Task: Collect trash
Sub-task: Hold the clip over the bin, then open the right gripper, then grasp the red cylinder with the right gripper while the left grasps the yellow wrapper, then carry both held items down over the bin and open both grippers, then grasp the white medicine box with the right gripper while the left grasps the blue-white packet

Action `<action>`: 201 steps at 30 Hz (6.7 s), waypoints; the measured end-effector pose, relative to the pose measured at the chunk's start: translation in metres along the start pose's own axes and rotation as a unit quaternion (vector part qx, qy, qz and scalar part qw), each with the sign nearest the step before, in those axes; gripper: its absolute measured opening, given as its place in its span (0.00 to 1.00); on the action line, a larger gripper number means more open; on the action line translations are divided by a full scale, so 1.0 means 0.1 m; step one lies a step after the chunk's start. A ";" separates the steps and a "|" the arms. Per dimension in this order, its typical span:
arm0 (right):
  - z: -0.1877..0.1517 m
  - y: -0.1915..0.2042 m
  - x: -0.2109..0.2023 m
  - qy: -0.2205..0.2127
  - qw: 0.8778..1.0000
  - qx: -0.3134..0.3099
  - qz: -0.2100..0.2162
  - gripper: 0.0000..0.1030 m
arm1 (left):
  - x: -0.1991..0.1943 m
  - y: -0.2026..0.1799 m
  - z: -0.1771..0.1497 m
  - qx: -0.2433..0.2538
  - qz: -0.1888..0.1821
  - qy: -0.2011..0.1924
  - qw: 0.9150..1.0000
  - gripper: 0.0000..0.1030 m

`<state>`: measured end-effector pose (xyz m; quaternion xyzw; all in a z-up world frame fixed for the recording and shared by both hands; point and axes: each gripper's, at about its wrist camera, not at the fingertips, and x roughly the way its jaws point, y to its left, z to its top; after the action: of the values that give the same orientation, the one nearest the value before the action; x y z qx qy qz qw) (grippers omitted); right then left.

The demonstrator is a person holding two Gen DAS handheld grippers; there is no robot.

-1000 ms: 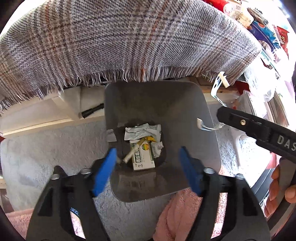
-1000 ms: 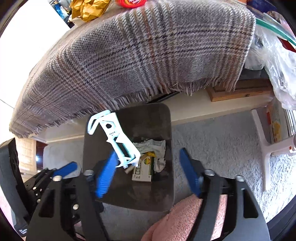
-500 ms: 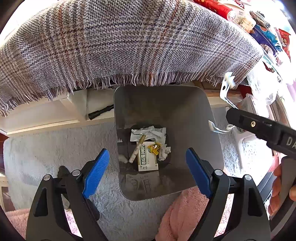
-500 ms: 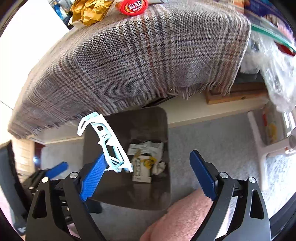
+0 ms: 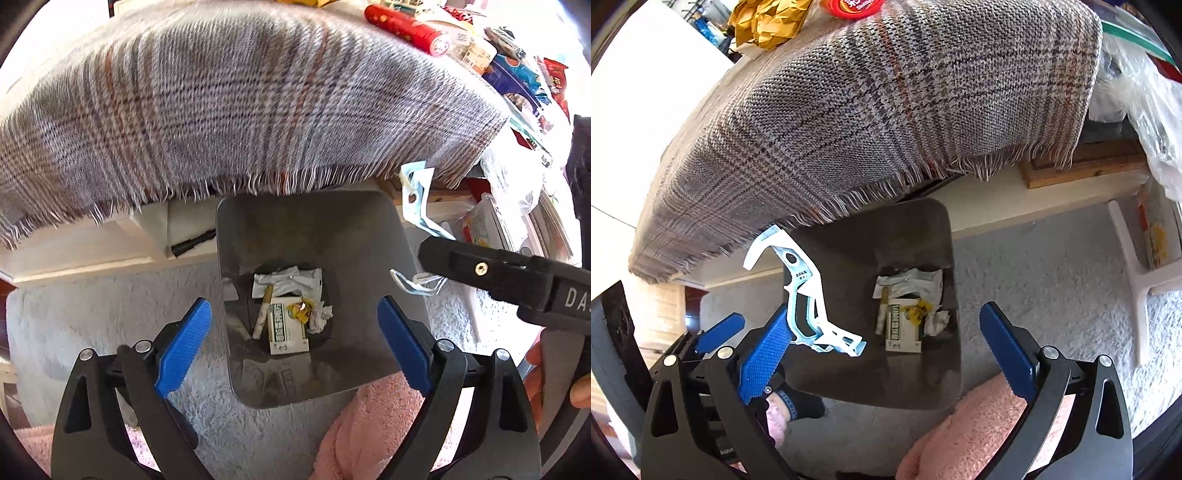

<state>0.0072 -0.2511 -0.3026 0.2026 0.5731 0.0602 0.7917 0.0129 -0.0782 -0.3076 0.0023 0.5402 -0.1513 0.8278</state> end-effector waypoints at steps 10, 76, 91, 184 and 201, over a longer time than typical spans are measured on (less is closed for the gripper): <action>0.04 -0.04 -0.01 0.005 1.000 0.016 -0.006 0.97 | -0.12 -0.04 0.04 0.006 0.008 -0.030 1.000 0.84; 1.55 0.27 -0.50 -0.093 0.989 -0.118 0.000 0.36 | -0.59 -0.20 2.77 0.069 0.022 -0.117 0.990 0.92; 1.32 0.12 -0.60 -0.081 0.990 -0.099 0.052 0.36 | -0.04 -0.54 3.03 0.144 0.065 -0.088 0.984 0.92; -0.51 0.10 0.08 0.015 0.992 -0.105 -0.074 0.95 | -0.09 0.28 0.30 -0.035 -0.013 0.014 0.999 0.92; 0.32 0.16 -0.98 -0.101 0.991 -0.074 -0.044 0.96 | -0.76 0.32 0.95 -0.023 0.002 -0.046 0.999 0.92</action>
<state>0.0059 -0.2767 -0.2019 0.1232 0.4921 0.0469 0.8605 0.0777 -0.0445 -0.2056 -0.0224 0.5050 -0.1367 0.8519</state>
